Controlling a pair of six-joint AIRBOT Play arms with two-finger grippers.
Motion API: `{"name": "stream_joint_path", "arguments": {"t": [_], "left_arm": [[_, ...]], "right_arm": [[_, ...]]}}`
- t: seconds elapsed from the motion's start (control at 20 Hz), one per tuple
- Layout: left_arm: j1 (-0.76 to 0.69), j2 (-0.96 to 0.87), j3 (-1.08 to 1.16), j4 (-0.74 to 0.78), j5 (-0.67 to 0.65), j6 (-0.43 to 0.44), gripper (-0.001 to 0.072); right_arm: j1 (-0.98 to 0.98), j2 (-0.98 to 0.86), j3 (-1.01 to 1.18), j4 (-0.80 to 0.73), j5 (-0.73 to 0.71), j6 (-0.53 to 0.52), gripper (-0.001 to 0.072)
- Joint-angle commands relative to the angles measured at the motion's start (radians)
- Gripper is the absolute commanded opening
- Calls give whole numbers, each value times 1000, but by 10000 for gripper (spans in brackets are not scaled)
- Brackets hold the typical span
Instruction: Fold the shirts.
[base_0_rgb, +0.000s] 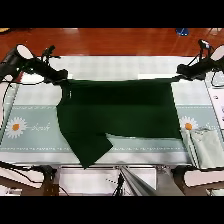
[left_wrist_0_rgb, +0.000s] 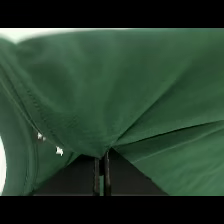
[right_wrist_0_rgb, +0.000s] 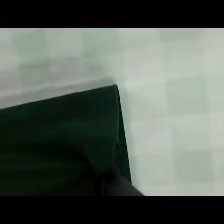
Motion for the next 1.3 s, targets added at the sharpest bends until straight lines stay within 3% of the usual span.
{"name": "stream_joint_path", "arguments": {"t": [0.0,0.15,0.2,0.3,0.4,0.55,0.65,0.7,0.75,0.8,0.95,1.1,1.25], "left_arm": [[-18,-19,-8,24,-49,-30,34],[-30,-24,-6,24,-55,-31,71],[-24,-21,-3,24,-74,-30,150],[1,-7,8,25,-150,-28,371],[43,36,12,24,-223,-7,384],[122,154,4,24,-290,0,384],[169,246,-48,24,-315,28,384],[194,299,-108,23,-314,49,384],[216,348,-181,18,-307,60,384],[242,401,-280,-21,-286,61,386],[298,515,-568,-121,-248,116,497],[312,576,-789,-120,-198,140,497],[310,582,-927,-154,-148,174,497]], "right_arm": [[9,-12,0,26,75,-1,30],[13,-24,0,29,94,-1,31],[13,-22,0,30,105,-2,70],[2,-3,1,19,165,-60,242],[-14,43,1,-1,286,-142,275],[-33,134,0,-171,534,-169,275],[-61,195,-2,-219,579,-179,373],[-86,222,-16,-212,578,-182,400],[-118,250,-46,-179,571,-187,482],[-151,276,-91,-126,552,-206,497],[-262,339,-275,97,464,-286,498],[-334,358,-403,255,386,-342,498],[-347,358,-446,257,341,-358,498]]}}
